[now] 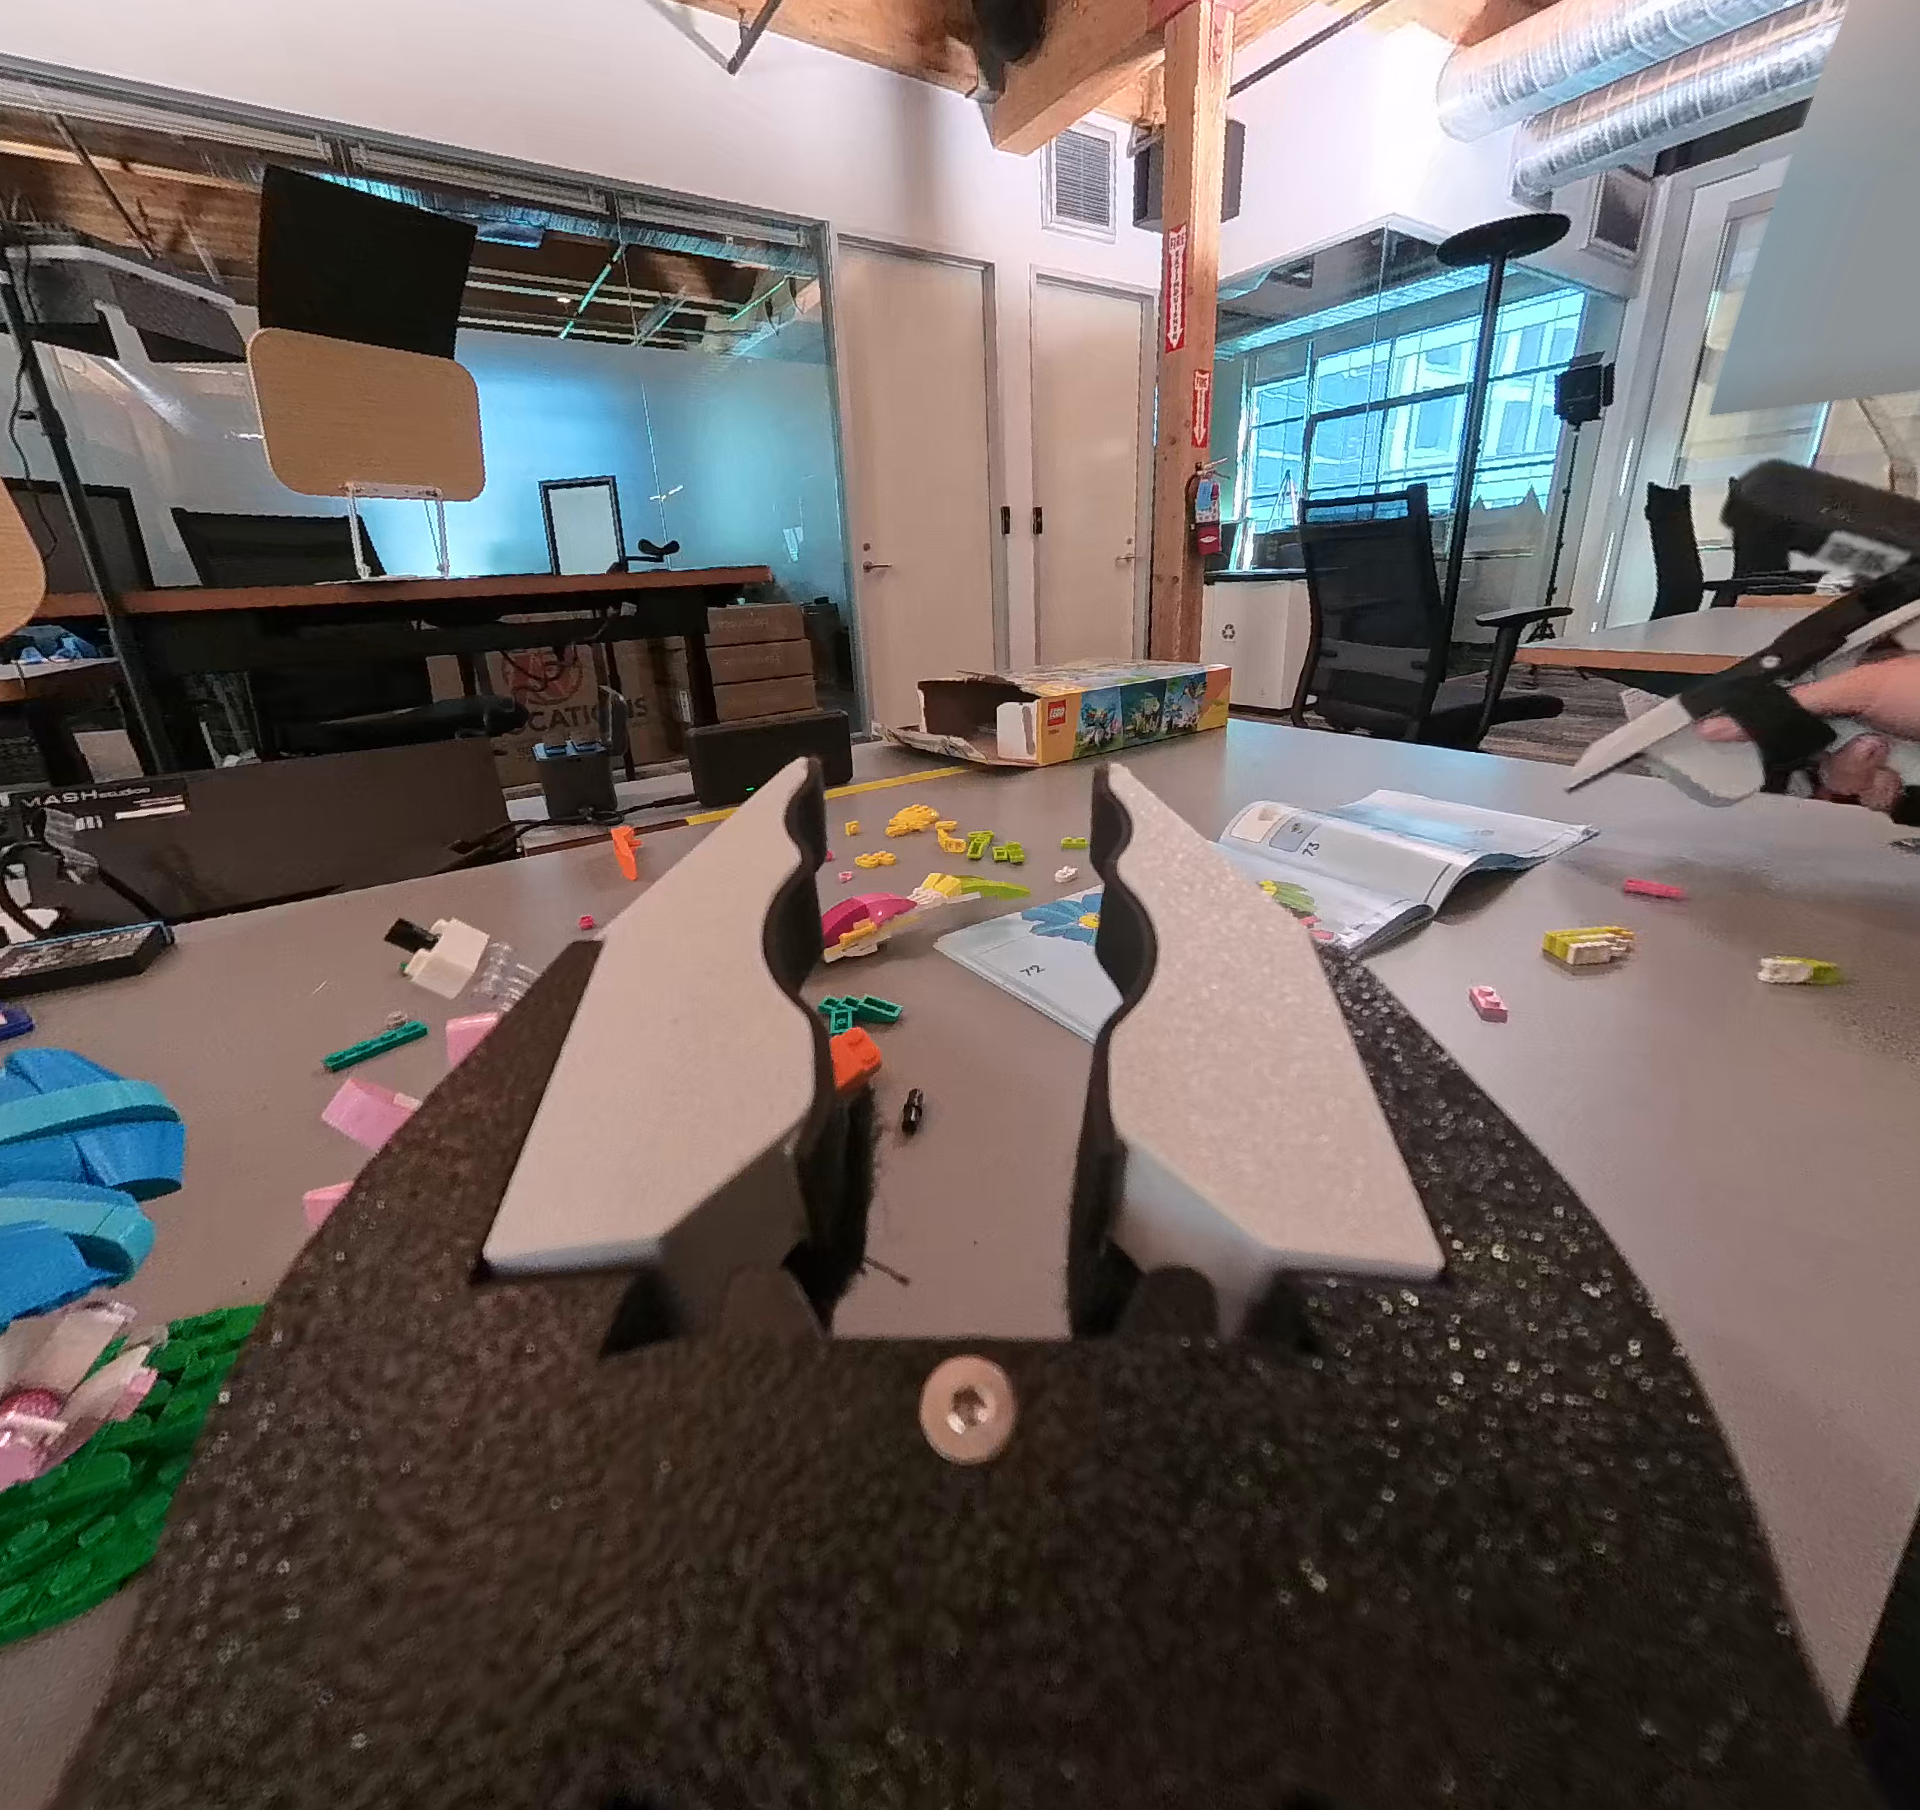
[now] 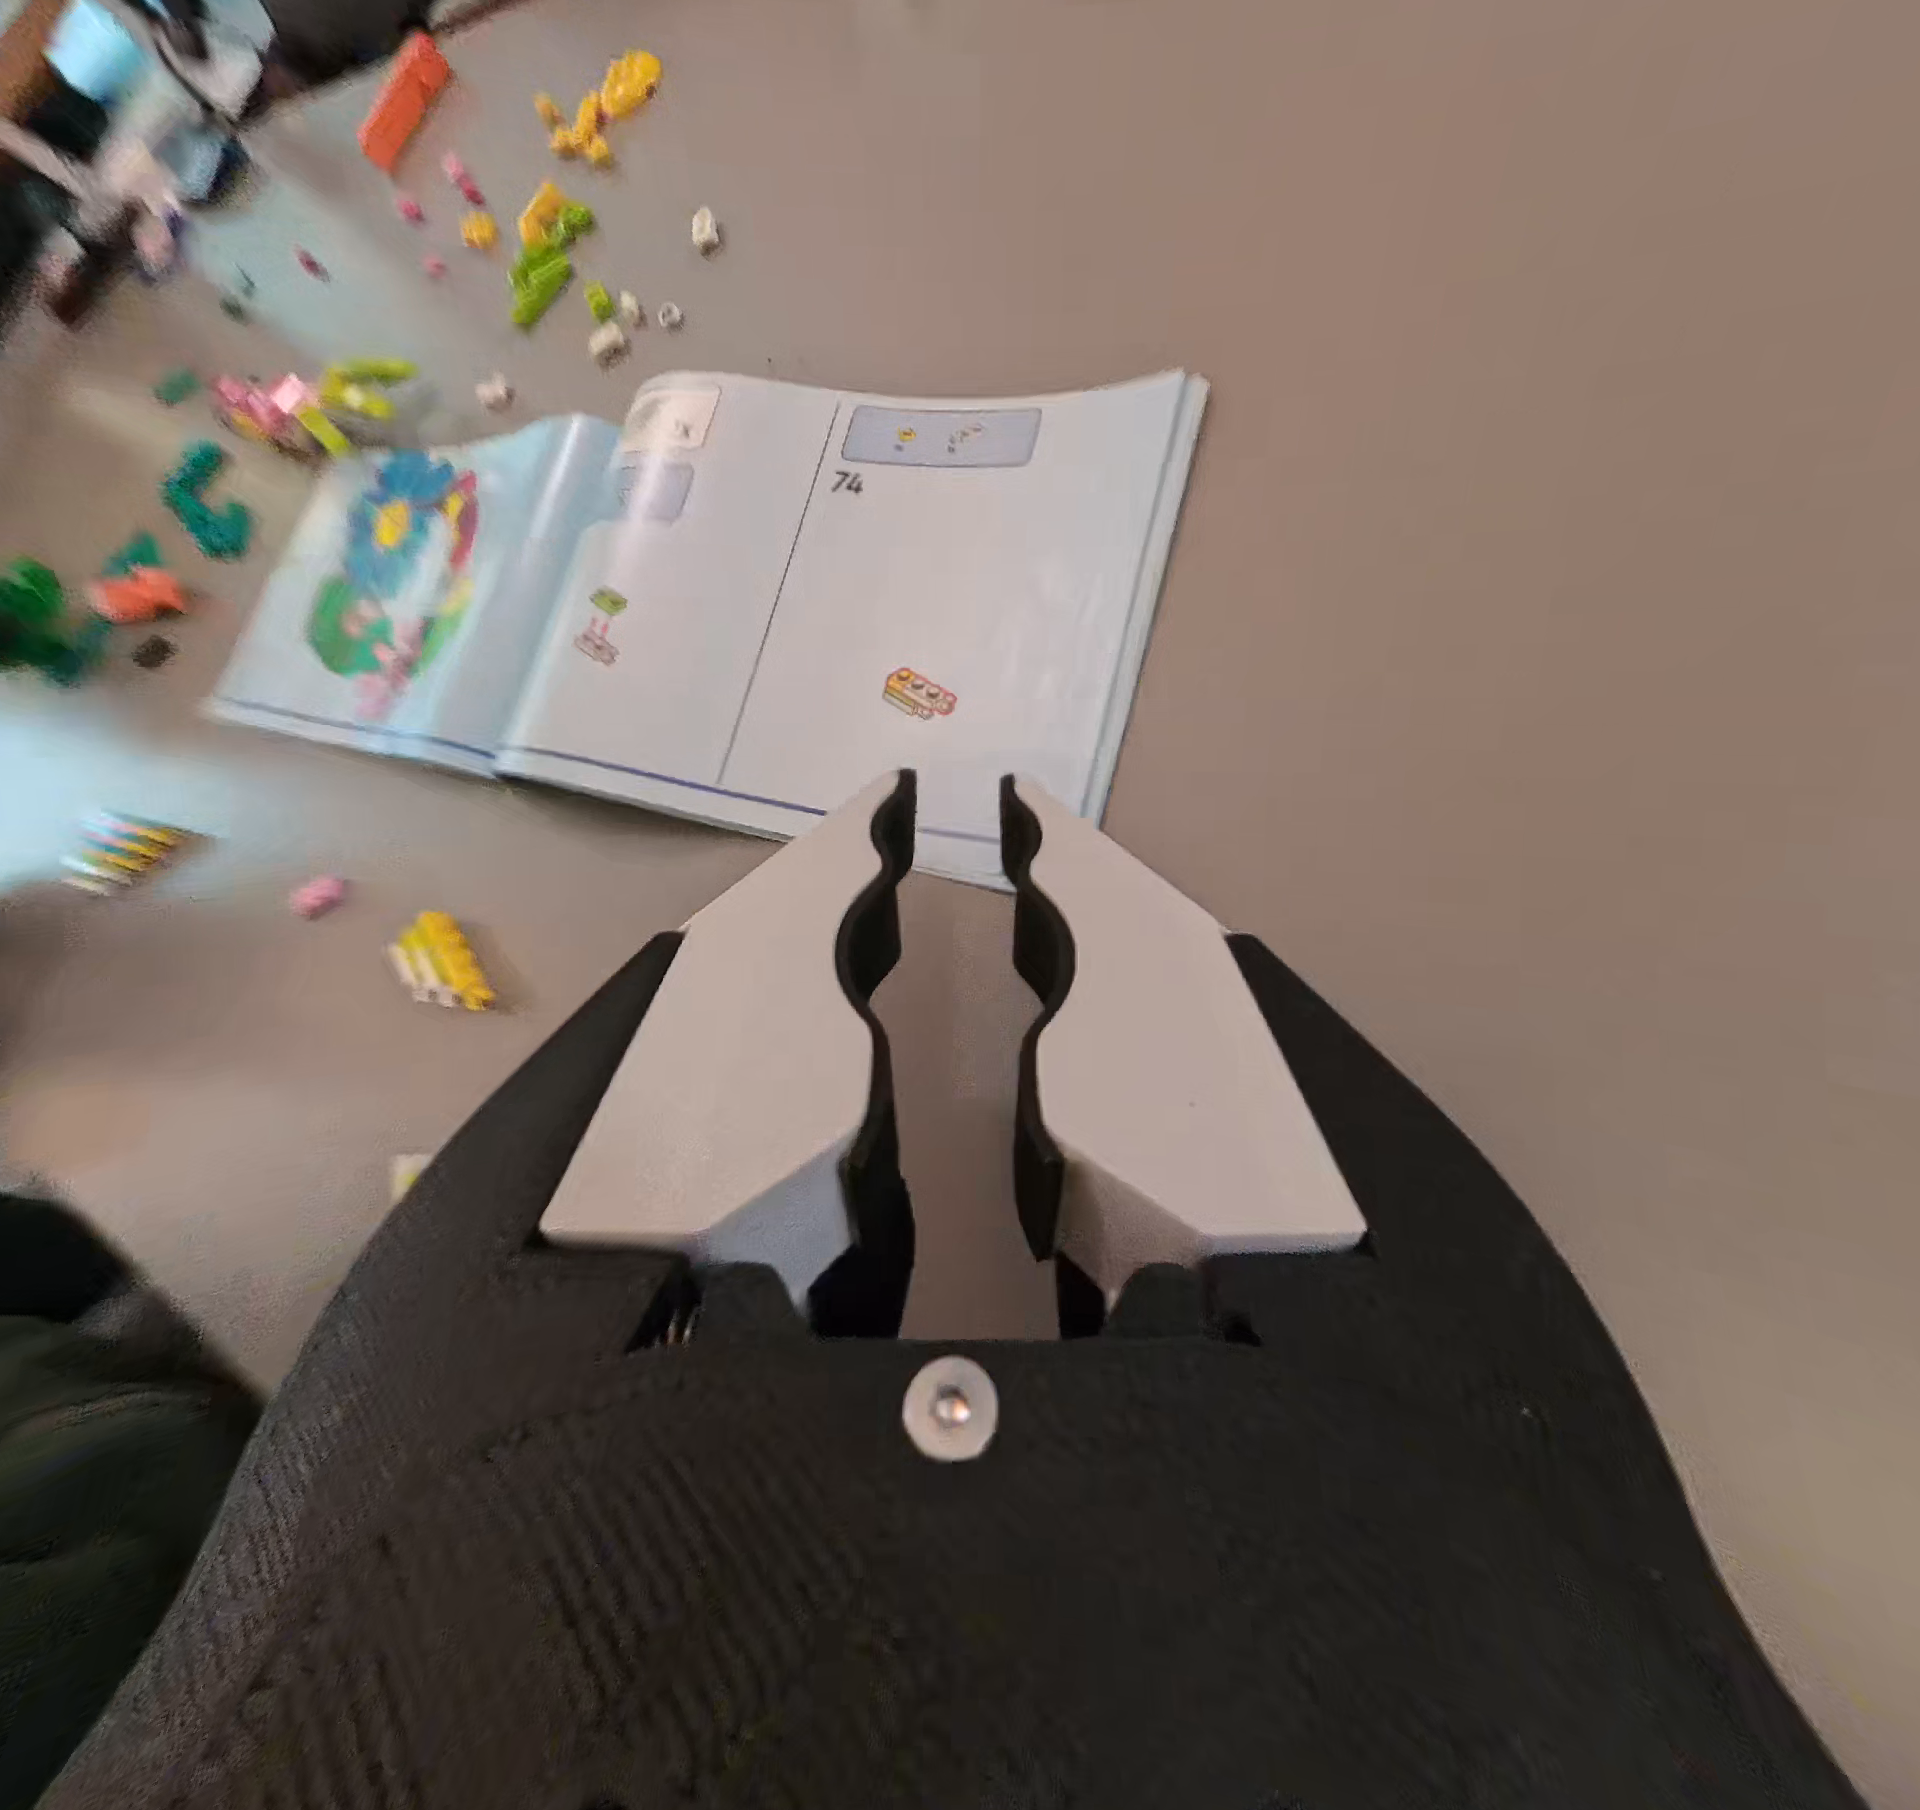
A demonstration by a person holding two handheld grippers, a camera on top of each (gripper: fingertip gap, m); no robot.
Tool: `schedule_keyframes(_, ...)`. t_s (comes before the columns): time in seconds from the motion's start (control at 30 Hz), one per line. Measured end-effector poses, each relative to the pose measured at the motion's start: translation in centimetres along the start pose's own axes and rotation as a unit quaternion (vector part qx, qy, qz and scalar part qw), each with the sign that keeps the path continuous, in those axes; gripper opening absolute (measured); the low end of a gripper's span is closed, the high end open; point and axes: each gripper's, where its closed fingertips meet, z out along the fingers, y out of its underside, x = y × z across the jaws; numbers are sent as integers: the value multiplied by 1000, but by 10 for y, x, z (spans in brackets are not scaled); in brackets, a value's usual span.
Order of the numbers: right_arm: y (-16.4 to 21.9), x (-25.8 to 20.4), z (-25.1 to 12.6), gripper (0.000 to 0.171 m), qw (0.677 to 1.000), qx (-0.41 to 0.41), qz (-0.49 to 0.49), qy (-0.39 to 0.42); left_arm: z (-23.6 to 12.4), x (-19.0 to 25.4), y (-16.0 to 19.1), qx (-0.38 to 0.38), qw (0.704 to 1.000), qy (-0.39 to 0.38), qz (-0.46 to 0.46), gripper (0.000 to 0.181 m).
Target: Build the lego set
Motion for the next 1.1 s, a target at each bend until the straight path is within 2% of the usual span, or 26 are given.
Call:
schedule_keyframes(0.07, 3, -3, 4, 15, 996, -25, -74, 35, 0, 0, 0, 0, 1000, 0, 0, 49)
schedule_keyframes(0.13, 10, -4, 10, 15, 991, -53, -107, 57, 0, 0, 0, 0, 1000, 1, 1, 49)
schedule_keyframes(0.47, 21, -18, 28, 10, 991, -77, -105, 40, 0, 2, 1, -4, 1000, 4, 3, 49)
schedule_keyframes(0.57, 22, -28, 33, 10, 990, -79, -113, 28, 7, 13, 7, -30, 999, 19, 16, 52)
schedule_keyframes(0.67, 23, -36, 37, 10, 989, -79, -121, 21, 36, 63, 12, -71, 994, 87, 7, 55)
schedule_keyframes(0.73, 23, -40, 39, 10, 990, -77, -120, 11, 66, 107, 14, -100, 984, 146, 38, 55)
schedule_keyframes(0.87, 23, -46, 43, 10, 990, -73, -123, -4, 125, 180, 36, -181, 947, 247, 100, 58)
schedule_keyframes(1.0, 22, -51, 46, 10, 990, -68, -122, -19, 173, 219, 73, -260, 912, 284, 137, 66)
schedule_keyframes(1.1, 22, -53, 47, 10, 990, -66, -122, -27, 193, 230, 103, -304, 887, 285, 197, 67)
